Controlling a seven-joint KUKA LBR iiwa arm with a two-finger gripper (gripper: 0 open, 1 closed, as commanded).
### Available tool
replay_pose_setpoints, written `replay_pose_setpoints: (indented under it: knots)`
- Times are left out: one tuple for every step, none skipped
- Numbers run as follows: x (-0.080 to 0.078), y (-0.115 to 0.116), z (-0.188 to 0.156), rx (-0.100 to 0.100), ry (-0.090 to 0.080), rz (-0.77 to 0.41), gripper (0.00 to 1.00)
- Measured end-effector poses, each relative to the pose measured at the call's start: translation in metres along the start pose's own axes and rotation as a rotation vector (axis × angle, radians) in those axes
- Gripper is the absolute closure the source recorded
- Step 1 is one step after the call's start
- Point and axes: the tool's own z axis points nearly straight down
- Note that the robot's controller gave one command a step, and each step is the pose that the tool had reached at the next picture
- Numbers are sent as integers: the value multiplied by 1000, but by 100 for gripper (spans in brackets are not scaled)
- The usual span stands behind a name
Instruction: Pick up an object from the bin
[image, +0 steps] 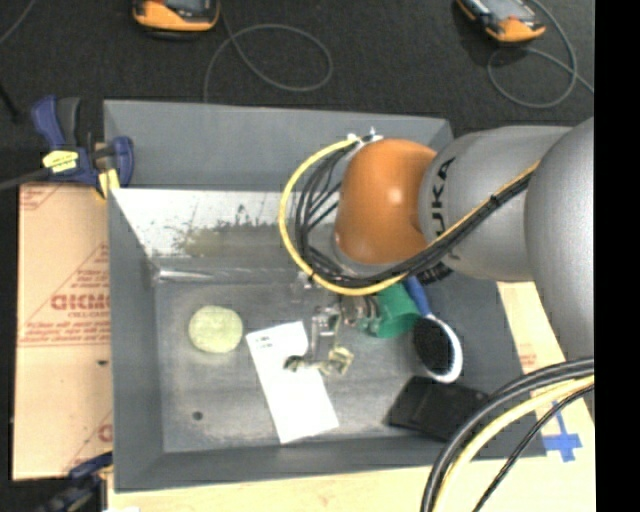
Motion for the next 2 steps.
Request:
replay_pose_setpoints:
  knots:
    - [-2,0,-5,0,-8,1,0]
    - [-37,32,56,-2,-14,50,0]
